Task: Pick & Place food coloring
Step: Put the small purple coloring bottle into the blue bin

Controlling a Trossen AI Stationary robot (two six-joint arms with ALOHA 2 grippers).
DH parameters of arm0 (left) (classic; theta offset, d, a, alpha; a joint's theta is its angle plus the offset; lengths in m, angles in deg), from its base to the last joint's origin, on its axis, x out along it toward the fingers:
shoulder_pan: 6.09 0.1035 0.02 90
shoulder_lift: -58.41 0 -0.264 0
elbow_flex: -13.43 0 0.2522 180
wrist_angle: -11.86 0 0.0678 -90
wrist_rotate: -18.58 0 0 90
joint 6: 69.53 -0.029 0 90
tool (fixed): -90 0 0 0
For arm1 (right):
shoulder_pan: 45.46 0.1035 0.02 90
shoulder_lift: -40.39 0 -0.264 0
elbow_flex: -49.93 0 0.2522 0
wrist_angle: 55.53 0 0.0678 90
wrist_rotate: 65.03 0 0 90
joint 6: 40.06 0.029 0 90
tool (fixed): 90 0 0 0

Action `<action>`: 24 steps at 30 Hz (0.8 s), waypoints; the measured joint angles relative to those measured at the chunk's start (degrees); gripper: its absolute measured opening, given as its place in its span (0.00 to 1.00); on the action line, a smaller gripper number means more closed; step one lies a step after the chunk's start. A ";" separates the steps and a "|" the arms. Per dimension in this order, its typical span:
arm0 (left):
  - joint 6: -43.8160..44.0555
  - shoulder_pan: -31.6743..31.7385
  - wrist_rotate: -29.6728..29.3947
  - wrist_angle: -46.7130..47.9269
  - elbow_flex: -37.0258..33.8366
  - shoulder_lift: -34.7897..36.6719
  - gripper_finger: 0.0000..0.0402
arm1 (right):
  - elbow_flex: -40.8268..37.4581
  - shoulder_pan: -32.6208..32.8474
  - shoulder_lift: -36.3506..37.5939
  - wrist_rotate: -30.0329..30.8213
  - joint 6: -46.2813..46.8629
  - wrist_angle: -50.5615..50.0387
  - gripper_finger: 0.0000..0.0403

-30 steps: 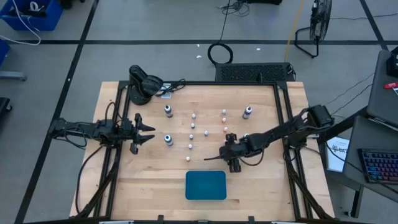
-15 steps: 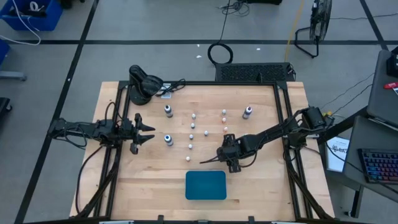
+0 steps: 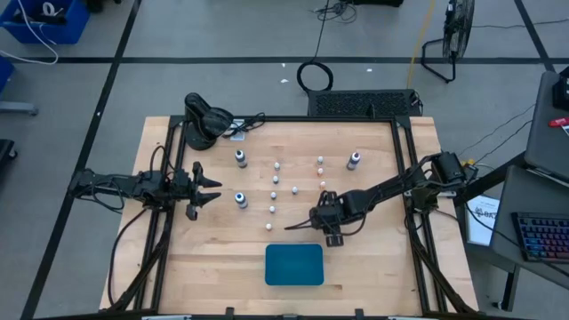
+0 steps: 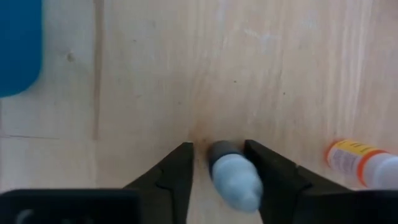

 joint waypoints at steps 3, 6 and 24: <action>0.00 0.00 0.00 0.00 -0.02 0.00 0.38 | 0.00 -0.01 -0.02 0.24 -0.02 -0.02 0.20; 0.00 0.00 0.00 0.00 -0.02 0.00 0.38 | -0.04 -0.01 0.24 0.24 -0.61 -0.26 0.14; 0.00 -0.02 0.00 0.00 -0.02 0.00 0.38 | 21.52 10.65 4.60 12.24 -1.24 -18.24 0.14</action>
